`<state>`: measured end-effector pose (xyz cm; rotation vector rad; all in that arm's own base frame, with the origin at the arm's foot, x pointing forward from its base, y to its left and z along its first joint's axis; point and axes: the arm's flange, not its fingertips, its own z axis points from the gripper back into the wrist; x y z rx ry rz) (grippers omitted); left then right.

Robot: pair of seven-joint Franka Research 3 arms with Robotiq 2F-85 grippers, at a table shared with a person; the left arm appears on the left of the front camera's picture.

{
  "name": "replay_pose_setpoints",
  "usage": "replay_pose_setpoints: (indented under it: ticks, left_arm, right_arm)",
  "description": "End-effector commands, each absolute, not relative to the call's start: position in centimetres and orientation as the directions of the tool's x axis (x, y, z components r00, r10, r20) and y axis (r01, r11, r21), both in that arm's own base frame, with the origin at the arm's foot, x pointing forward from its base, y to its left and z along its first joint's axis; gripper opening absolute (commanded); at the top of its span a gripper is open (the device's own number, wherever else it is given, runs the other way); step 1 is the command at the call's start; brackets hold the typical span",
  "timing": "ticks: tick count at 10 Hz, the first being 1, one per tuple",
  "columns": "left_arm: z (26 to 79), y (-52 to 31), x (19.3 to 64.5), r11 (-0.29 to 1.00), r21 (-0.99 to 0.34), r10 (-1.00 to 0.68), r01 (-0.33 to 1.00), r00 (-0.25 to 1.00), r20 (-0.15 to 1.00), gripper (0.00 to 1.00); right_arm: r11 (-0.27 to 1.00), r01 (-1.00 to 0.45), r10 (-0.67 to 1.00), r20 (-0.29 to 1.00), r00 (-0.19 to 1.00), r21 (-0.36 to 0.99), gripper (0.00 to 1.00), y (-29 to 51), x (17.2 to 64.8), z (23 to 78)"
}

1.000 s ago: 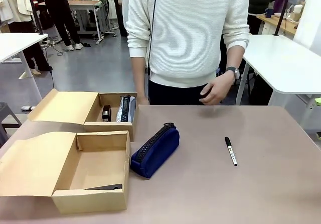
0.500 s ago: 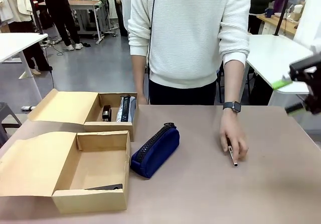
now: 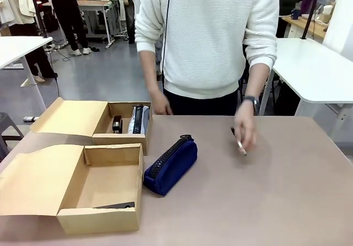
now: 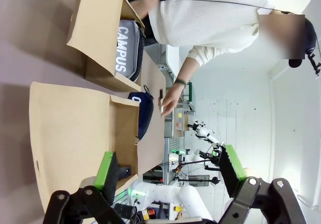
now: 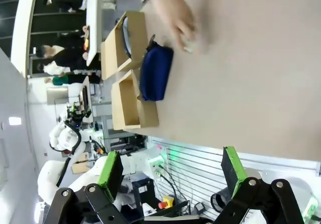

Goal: Place items inside the box.
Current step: Pick up a Pencil pouch or Stapler and place it inside the Mailer Box closest to the robot.

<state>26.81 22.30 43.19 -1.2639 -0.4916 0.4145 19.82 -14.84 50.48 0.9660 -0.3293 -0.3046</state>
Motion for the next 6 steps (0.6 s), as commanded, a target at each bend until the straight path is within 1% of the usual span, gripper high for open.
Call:
replay_pose_setpoints:
  ticks: [1,2,4,5,6]
  left_arm:
    - [43.2,22.3,26.8,0.251,-0.968,0.546,-0.005,0.827,0.137,1.0]
    - [43.2,22.3,26.8,0.251,-0.968,0.546,-0.005,0.827,0.137,1.0]
    - [43.2,22.3,26.8,0.251,-0.968,0.546,-0.005,0.827,0.137,1.0]
    - [43.2,22.3,26.8,0.251,-0.968,0.546,-0.005,0.827,0.137,1.0]
    - [43.2,22.3,26.8,0.251,-0.968,0.546,-0.005,0.827,0.137,1.0]
  right_arm:
    - [0.548,0.056,-0.341,0.161,0.926,0.834,1.0,-11.2,19.6,47.4]
    - [0.572,0.063,-0.313,0.146,0.938,0.818,1.0,-10.2,21.5,47.9]
    - [0.604,-0.01,-0.185,0.153,0.971,0.797,1.0,-7.8,24.9,49.7]
    - [0.641,0.038,-0.152,0.078,0.985,0.767,1.0,-5.4,27.1,50.7]
    - [0.641,0.033,-0.096,0.038,0.995,0.767,1.0,-2.0,29.3,52.3]
